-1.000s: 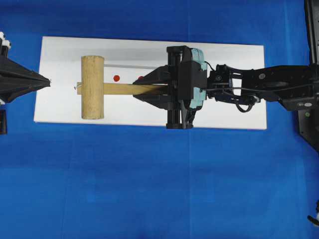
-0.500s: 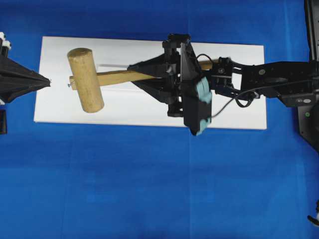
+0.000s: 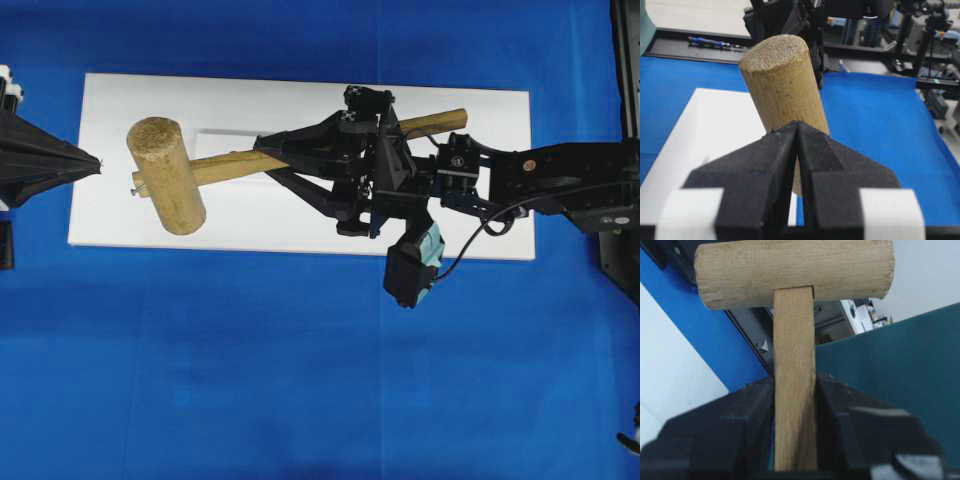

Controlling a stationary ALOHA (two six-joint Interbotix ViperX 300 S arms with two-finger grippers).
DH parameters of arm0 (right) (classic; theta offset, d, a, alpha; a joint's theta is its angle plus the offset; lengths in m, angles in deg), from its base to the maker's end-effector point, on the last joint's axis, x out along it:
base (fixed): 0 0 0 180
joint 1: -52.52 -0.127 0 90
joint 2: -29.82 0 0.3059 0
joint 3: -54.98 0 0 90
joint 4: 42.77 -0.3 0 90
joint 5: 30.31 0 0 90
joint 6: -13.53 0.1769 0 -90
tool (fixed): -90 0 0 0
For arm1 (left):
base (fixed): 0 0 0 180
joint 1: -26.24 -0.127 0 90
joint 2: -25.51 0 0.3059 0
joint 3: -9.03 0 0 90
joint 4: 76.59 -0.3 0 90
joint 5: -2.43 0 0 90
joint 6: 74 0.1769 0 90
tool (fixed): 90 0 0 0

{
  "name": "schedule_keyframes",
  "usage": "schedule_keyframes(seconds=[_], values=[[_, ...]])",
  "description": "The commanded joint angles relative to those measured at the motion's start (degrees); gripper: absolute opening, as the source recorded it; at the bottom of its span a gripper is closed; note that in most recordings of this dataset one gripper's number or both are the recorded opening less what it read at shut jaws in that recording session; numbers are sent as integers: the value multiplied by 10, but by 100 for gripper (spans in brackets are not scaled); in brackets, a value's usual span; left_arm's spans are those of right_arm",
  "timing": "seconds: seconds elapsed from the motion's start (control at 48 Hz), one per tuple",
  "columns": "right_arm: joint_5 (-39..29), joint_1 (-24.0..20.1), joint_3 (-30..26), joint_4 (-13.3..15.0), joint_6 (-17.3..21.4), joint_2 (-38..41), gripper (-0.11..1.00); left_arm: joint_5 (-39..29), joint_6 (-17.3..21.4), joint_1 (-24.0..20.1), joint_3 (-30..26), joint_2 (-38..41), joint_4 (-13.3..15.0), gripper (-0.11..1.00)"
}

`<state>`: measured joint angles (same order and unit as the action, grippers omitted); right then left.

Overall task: Hit the mark with a hammer.
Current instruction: 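Reach the left gripper to the mallet head and close on it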

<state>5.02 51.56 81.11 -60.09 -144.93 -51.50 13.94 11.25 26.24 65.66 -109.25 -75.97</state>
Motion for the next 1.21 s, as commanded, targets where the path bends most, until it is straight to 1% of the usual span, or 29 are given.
schedule_keyframes(seconds=[0.0, 0.167, 0.25, 0.313, 0.354, 0.396, 0.479, 0.584, 0.625, 0.667, 0.709, 0.771, 0.917, 1.042, 1.188], values=[[11, -1, -8, -2, 0, -21, 10, 5, -1, -3, -7, 3, 0, 0], [11, -2, -9, -1, 0, -21, 10, 10, -13, -4, -6, 3, 1, 0], [11, -1, -9, -2, 0, -21, 10, 15, -30, -8, -7, 3, 2, 1], [10, -2, -9, -1, 0, -21, 10, 15, -42, -9, -7, 4, 2, 5], [11, -1, -10, -1, 0, -21, 10, 15, -49, -9, -7, 4, 2, 11], [11, -2, -10, -2, 0, -21, 10, 15, -59, -9, -6, 4, 1, 22], [11, -1, -10, -2, 0, -21, 10, 15, -73, -9, -6, 5, 1, 47], [11, -1, -11, -2, 0, -20, 10, 15, -78, -9, -6, 11, 2, 78], [11, -1, -10, -2, 0, -21, 10, 16, -81, -10, -7, 11, 1, 87], [11, -1, -11, -2, 0, -21, 10, 16, -82, -10, -6, 12, 1, 92], [11, -1, -10, -2, 0, -21, 10, 16, -82, -9, -7, 13, 2, 94], [11, -1, -11, -2, 0, -21, 10, 21, -82, -10, -7, 16, 1, 94], [11, -2, -11, -2, -1, -21, 10, 58, -82, -10, -10, 41, 2, 94], [11, -1, -11, -2, -1, -21, 10, 100, -82, -14, -19, 88, 2, 94], [11, 1, -11, -2, -1, -21, 10, 141, -82, -14, -44, 153, 1, 94]])
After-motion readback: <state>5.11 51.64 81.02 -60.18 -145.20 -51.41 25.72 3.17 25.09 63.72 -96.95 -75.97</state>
